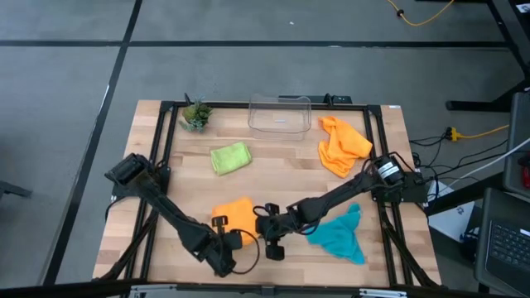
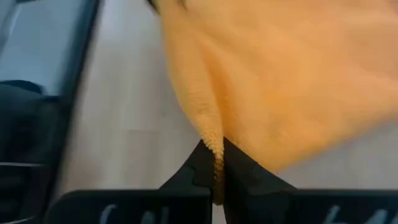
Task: Fold microfiber towels
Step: Fold the bottom microfiber cloth
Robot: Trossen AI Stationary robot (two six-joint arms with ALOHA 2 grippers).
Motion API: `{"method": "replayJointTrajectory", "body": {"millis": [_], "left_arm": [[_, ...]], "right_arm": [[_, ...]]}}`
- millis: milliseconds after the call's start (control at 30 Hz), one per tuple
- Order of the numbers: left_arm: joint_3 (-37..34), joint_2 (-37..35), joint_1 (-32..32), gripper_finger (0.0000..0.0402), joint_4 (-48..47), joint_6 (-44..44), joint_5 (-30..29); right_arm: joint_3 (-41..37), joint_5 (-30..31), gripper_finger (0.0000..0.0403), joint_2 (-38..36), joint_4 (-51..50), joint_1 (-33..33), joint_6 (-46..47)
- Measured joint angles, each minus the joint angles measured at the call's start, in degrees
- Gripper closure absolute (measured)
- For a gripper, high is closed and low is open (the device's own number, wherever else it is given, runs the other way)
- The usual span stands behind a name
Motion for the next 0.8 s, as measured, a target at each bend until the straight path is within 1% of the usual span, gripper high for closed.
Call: {"method": "replayJointTrajectory", "body": {"millis": [133,233,333,433,500,567,667,800], "left_arm": [[6.52,-0.79,-1.19,0.0401,-1.45,0.52,0.96],[11.49,-1.58,-2.28,0.0401,-1.21,2.77,1.22],[15.35,-1.73,-3.27,0.0401,-2.43,5.58,0.88],[18.99,-1.70,-3.65,0.0401,-4.78,8.33,0.50],[20.06,-1.84,-3.73,0.0401,-5.98,9.42,0.21],[20.06,-1.79,-3.79,0.0401,-8.29,9.85,-0.80],[18.42,-1.80,-3.16,0.0401,-11.21,9.80,-1.77],[13.57,-1.80,-1.43,0.0401,-11.60,10.10,-2.14]], "right_arm": [[6.69,-5.85,0.0394,-0.73,-9.42,0.87,2.18],[14.04,-10.72,0.0394,-0.82,-16.88,2.17,1.79],[20.94,-11.54,0.0394,-1.01,-25.40,3.71,0.09],[27.61,-10.25,0.0394,-1.01,-32.76,4.97,-2.21],[30.32,-7.21,0.0394,-1.12,-34.58,5.53,-2.58],[31.29,-3.51,0.0394,-1.12,-36.48,5.83,-2.68],[29.54,0.36,0.0394,-0.90,-36.31,5.26,-3.48],[23.31,3.04,0.0394,0.22,-32.03,2.41,-3.68]]}}
